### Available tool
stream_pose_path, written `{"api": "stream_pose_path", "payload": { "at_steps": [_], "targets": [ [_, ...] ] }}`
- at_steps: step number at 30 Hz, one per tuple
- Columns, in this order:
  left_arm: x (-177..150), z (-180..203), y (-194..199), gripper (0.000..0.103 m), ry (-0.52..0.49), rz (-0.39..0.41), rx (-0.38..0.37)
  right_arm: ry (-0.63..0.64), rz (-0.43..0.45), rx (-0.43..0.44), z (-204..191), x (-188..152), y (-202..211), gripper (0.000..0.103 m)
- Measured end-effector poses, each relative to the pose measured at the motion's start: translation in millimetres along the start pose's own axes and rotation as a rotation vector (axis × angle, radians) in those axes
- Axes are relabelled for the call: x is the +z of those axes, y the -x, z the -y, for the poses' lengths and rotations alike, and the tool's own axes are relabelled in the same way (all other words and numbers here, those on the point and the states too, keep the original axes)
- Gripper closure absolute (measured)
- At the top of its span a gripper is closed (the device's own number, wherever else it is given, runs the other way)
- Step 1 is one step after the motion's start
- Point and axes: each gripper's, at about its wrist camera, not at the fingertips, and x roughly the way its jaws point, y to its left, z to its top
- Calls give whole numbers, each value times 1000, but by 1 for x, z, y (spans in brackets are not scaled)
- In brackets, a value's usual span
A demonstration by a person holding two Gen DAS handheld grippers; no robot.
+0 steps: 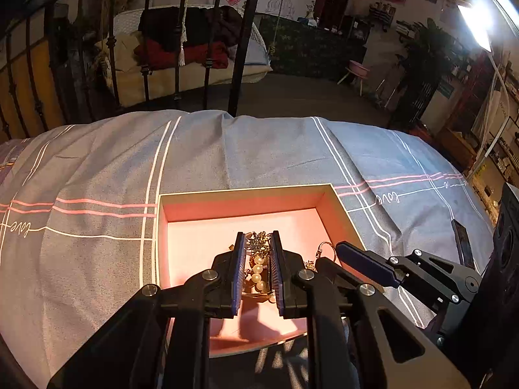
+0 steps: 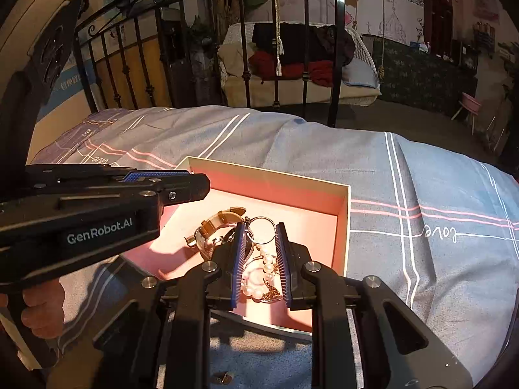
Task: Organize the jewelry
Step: 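Lower charm and ring into the box and open both tools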
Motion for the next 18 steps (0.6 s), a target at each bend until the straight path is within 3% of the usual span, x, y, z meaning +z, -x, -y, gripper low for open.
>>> {"api": "stream_pose_path", "payload": {
  "at_steps": [18],
  "targets": [
    [-3, -17, -32, 88, 41, -67, 30, 38, -80, -5, -1, -7, -32, 83]
  ]
}}
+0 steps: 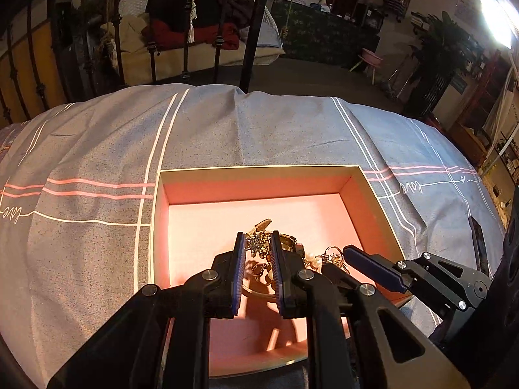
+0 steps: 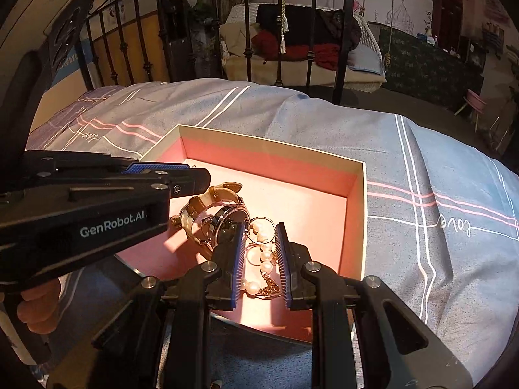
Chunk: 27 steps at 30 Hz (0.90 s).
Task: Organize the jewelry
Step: 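Lower charm and ring into the box and open both tools, then grasp the last small gold charm with the right tool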
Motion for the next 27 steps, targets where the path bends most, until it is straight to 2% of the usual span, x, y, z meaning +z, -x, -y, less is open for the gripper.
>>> {"api": "stream_pose_path", "payload": {
  "at_steps": [2, 3, 4, 5, 6, 7, 11, 14, 17, 19, 22, 27],
  "targets": [
    [0, -1, 1, 86, 7, 2, -5, 5, -3, -1, -1, -2, 1, 81],
    [-1, 0, 3, 78, 5, 9, -4, 8, -3, -1, -2, -3, 2, 81],
    [-1, 0, 6, 73, 2, 18, 4, 10, -1, -6, -2, -3, 3, 75],
    [-2, 1, 10, 59, 0, 29, 12, 7, 3, -7, -2, -6, 6, 64],
    [-3, 1, 14, 51, -1, 43, 15, 0, 11, -6, -2, -6, 10, 58],
    [-5, 1, 19, 51, 0, 53, 14, -8, 22, -11, -2, -7, 14, 52],
    [-21, 5, 42, 43, -12, 81, 2, -12, 45, -3, -5, -21, 37, 51],
    [-49, 6, 60, 40, -7, 91, -21, -18, 57, 8, -12, -43, 57, 47],
    [-80, 7, 68, 39, -1, 76, -24, -18, 27, 34, -21, -67, 65, 46],
    [-96, 7, 69, 39, -1, 62, -10, -14, 27, 42, -26, -81, 70, 46],
    [-111, 2, 64, 39, -6, 43, 28, -10, -24, 46, -30, -90, 63, 46],
    [-120, 0, 48, 39, -34, 15, 84, -23, -70, 45, -29, -90, 53, 46]
  ]
}}
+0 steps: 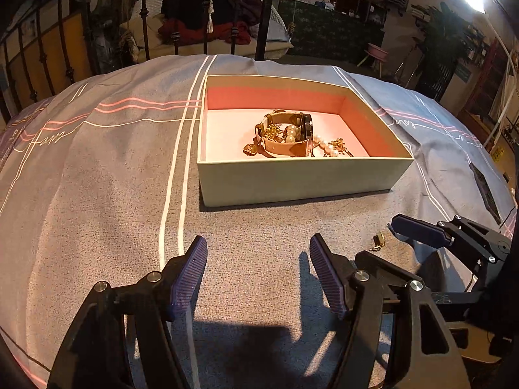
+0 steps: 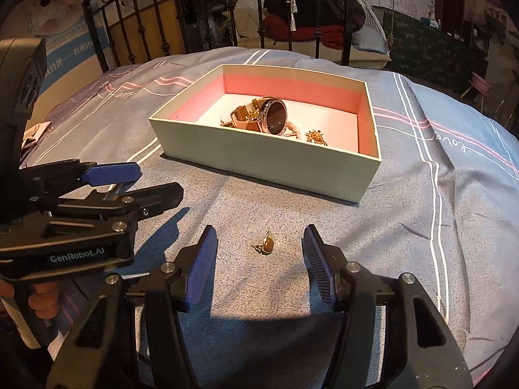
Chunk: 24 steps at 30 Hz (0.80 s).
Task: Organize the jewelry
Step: 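Grasp the last small gold charm with the right tool, then carry the small charm into the box with the right tool and open it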
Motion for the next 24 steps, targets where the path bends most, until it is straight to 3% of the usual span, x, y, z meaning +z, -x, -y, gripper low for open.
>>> {"api": "stream_pose_path", "payload": {
  "at_steps": [7, 13, 14, 16, 17, 18, 21, 24],
  "targets": [
    [0, 0, -8, 39, -11, -13, 11, -4, -22, 10, 2, -1, -7, 48],
    [-1, 3, -9, 40, -31, -18, 32, 7, -24, 18, 0, -1, -7, 65],
    [-1, 3, -9, 41, -33, -18, 33, 7, -24, 19, 0, -1, -6, 73],
    [-1, 4, -9, 46, -37, -19, 43, 6, -29, 42, -1, -2, -7, 83],
    [-1, 5, -8, 55, -42, -18, 39, 6, -31, 53, -1, -2, -6, 87],
    [-1, 6, -8, 66, -57, -19, 34, 8, -32, 59, -2, -3, -6, 87],
    [-1, 9, -5, 80, -85, -17, 43, 4, -20, 63, -2, -3, -3, 87],
    [-1, 10, -2, 87, -83, -12, 31, 1, 12, 70, -3, -3, 5, 87]
  ]
}}
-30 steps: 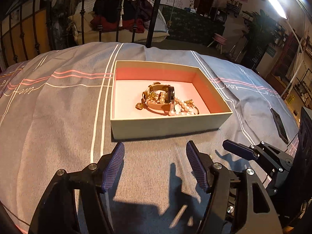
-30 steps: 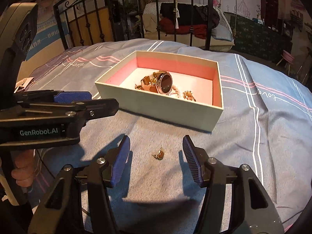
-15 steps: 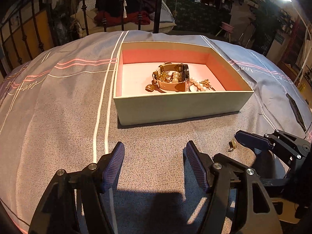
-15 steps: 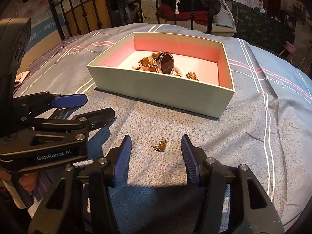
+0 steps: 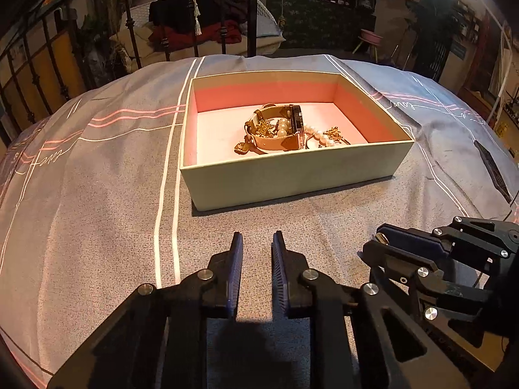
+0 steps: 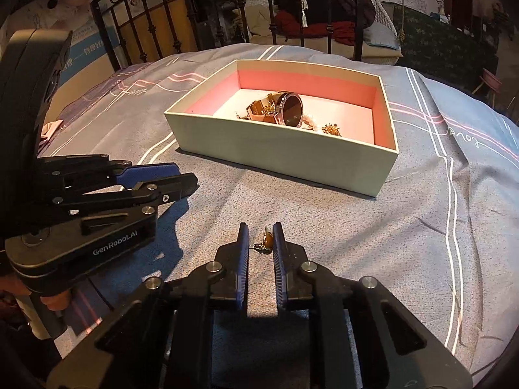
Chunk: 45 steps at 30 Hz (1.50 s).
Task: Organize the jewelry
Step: 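Carry the small charm into the box with the right tool and open it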
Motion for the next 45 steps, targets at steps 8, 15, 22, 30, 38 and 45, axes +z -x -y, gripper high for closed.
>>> {"api": "stream_pose_path", "payload": {
  "at_steps": [8, 15, 22, 30, 38, 45],
  "targets": [
    [10, 1, 17, 87, 9, 41, -15, -4, 65, 3, 1, 5, 18, 87],
    [45, 0, 26, 87, 30, 83, -50, 25, 139, -15, 3, 35, 29, 87],
    [99, -5, 22, 87, 31, 132, -39, 45, 196, -48, 13, 84, 24, 87],
    [122, -3, -13, 87, 48, 78, -54, 30, 140, -84, 24, 109, -12, 87],
    [119, 0, -33, 87, 47, 43, -60, -1, 94, -90, 34, 104, -33, 87],
    [119, -3, -41, 87, 51, 25, -52, 2, 74, -84, 34, 103, -40, 87]
  ]
}}
